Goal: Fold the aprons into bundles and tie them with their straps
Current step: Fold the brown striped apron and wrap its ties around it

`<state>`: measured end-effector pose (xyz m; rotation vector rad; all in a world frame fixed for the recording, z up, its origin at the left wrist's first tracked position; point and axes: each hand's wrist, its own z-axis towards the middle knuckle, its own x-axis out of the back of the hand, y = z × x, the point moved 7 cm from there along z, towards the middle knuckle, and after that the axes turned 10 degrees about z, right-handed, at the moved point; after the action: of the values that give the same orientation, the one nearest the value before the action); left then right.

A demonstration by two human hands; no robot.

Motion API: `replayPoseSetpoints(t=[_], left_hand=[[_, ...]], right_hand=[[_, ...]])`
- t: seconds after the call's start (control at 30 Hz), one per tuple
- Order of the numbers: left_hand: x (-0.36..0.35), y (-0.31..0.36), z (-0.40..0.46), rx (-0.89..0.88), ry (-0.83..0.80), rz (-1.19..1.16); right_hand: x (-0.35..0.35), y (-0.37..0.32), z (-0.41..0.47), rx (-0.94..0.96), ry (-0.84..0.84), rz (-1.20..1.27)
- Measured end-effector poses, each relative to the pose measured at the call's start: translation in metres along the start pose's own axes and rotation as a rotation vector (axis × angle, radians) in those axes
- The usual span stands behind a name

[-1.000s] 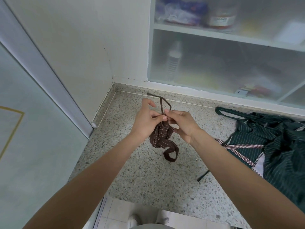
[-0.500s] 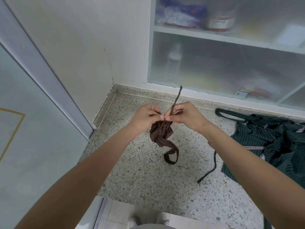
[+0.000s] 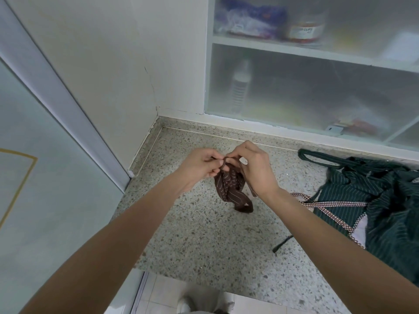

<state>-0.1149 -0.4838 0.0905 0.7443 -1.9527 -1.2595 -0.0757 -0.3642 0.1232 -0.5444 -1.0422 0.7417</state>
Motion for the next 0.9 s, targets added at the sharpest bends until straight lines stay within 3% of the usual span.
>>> replayPoseSetpoints(t=[0.13,0.3,0.63,0.9], left_hand=[[0.001,-0.002,0.002,0.033,-0.002,0.001],[-0.006,-0.004,0.006,0.043,0.017,0.053],[0.003,-0.002,0.011,-0.085,0.118,0.102],[0.018,-0.01,0.014,0.003,0.218,0.076]], right_hand=[[0.002,0.013,-0.002,-0.122,0.021,0.179],[-0.005,0.025,-0.004,-0.252,-0.068,0.351],[-0.008,0.04,-0.012,-0.502,-0.062,0.614],[-0.006,0.051,-0.021,-0.663,-0.017,0.783]])
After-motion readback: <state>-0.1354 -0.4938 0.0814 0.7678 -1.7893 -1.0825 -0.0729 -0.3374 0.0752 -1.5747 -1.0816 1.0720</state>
